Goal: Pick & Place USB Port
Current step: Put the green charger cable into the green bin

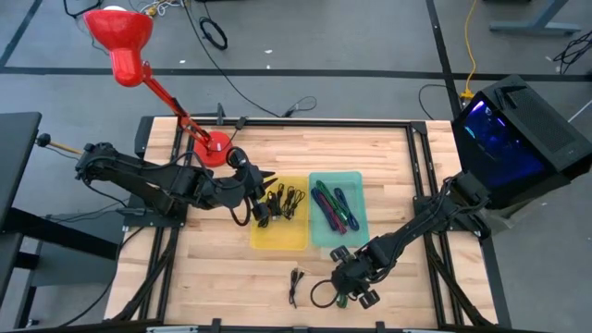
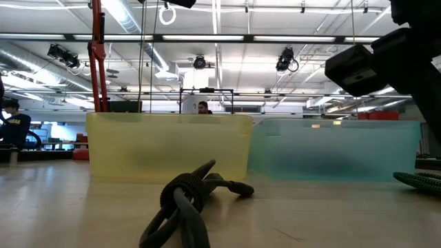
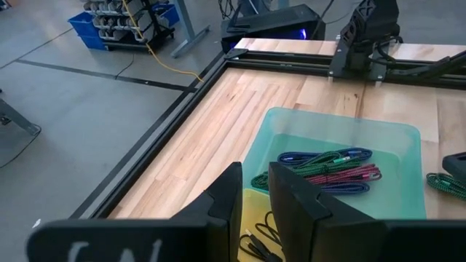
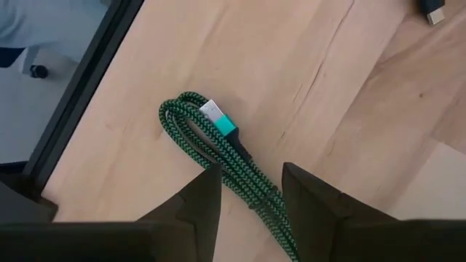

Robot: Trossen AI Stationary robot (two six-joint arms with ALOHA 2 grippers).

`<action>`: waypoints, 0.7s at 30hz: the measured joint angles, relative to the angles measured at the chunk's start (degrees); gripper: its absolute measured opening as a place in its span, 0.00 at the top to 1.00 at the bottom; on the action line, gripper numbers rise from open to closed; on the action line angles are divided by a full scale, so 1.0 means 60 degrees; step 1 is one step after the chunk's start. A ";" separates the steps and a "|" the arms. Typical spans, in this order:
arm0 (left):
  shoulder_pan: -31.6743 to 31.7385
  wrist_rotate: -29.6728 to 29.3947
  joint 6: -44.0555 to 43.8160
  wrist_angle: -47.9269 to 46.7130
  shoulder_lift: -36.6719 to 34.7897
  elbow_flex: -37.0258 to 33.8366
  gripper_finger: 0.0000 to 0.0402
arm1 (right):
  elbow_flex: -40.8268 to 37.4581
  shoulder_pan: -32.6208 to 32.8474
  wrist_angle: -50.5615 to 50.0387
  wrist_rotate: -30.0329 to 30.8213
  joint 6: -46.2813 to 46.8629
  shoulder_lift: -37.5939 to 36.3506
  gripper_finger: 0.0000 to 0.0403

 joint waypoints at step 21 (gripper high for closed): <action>0.0000 0.0001 -0.0006 0.0000 0.0000 0.0000 0.82 | -0.1725 -0.0004 0.2380 -0.0189 0.0506 -0.0007 0.63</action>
